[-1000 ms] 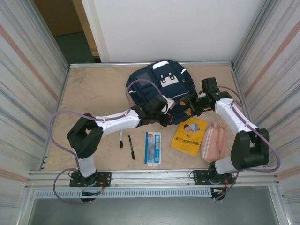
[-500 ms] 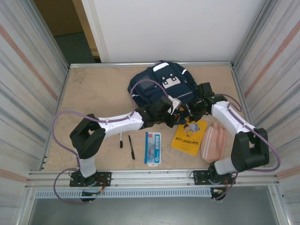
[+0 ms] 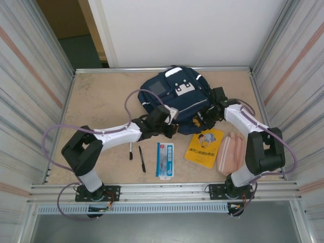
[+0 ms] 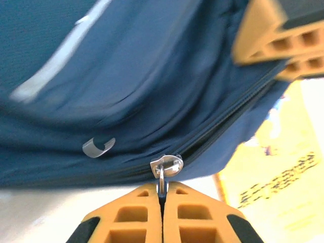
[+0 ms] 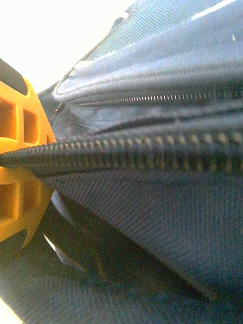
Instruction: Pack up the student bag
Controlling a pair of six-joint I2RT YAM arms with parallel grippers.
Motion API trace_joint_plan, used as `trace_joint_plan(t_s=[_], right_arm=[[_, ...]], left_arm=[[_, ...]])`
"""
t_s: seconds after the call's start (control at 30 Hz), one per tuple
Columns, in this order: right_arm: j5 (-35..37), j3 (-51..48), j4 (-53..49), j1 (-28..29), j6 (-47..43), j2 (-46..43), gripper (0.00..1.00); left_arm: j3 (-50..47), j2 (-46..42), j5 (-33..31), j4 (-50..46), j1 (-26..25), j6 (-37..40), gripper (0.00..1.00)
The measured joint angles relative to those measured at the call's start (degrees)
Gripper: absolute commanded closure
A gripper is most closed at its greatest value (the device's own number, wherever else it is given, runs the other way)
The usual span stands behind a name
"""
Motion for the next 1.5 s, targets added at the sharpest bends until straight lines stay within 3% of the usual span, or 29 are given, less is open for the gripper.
trace_joint_plan(t_s=[0.27,0.5,0.6,0.77,1.07,1.5], right_arm=[[-1.7,12.3,-4.3,2.8,-9.6,9.6,0.98],[-1.4,14.3,-2.1,3.9,-9.8,15.5,0.83],[-1.4,14.4,-1.9,2.5,-10.6,15.8,0.7],[-0.4,14.2,-3.6,0.0,-10.5,14.0,0.61],[4.0,6.6,-6.5,7.4,-1.6,3.0,0.54],[9.8,5.7,-4.2,11.2,11.4,2.4,0.51]], left_arm=[[-6.8,-7.1,-3.1,-0.4,2.6,-0.3,1.0],[-6.6,-6.3,-2.1,-1.6,2.3,-3.1,1.0],[-5.0,-3.4,0.2,-0.8,1.9,-4.6,1.0],[0.4,2.3,4.3,0.3,1.6,-7.0,1.0],[4.6,4.8,9.5,2.8,1.7,-10.2,1.0],[4.6,5.0,14.7,4.0,1.7,-13.9,1.0]])
